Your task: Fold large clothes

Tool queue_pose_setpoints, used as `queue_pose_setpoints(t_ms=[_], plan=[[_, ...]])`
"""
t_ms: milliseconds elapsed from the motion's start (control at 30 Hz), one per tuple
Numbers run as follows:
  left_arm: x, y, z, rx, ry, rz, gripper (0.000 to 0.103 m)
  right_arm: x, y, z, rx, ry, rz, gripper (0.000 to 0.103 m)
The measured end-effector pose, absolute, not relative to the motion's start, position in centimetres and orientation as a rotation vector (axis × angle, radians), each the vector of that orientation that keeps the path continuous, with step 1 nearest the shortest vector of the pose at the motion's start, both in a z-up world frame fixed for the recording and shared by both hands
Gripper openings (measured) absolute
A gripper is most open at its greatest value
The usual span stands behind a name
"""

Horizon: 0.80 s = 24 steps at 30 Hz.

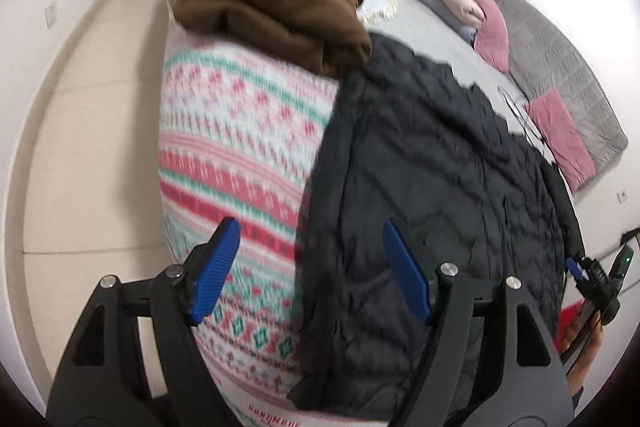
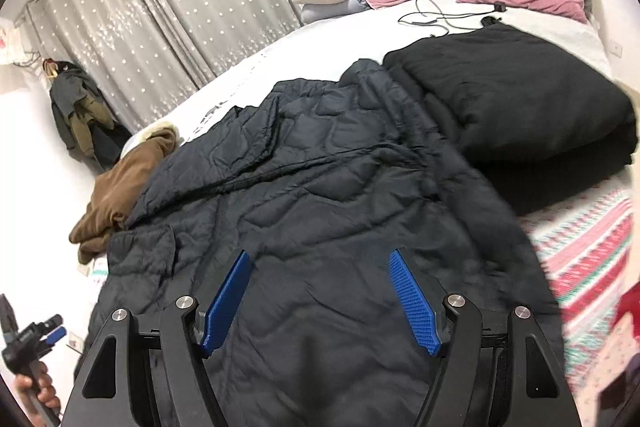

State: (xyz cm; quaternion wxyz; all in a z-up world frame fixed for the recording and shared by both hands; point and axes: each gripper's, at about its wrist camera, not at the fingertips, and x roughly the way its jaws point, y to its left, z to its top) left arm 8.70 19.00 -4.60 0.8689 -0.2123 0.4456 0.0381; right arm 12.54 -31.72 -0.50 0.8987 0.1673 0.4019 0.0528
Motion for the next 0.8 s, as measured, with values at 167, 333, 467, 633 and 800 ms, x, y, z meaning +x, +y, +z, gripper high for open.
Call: queue_pose_setpoints(t_ms=[167, 333, 467, 633, 800], plan=[[6.6, 19.2, -6.0, -0.472, 0.979, 0.033, 0.074, 8.9, -35.9, -0.2, 0.322, 0.875, 0.066, 0.073], [4.9, 19.5, -7.1, -0.587, 1.014, -0.022, 0.074, 5.1, -41.7, -1.7, 0.413, 0.934, 0.003, 0.073], [4.0, 18.8, -6.7, -0.624, 0.990, -0.056, 0.073, 1.7, -46.0, -3.1, 0.508, 0.981, -0.042, 0.072], [3.8, 17.7, -7.5, -0.620, 1.018, -0.052, 0.069, -0.2, -47.6, -4.6, 0.591, 1.009, 0.037, 0.070], [3.7, 16.8, -8.5, -0.614, 1.046, -0.068, 0.061, 0.4, -46.7, -6.2, 0.587, 1.078, 0.049, 0.066]])
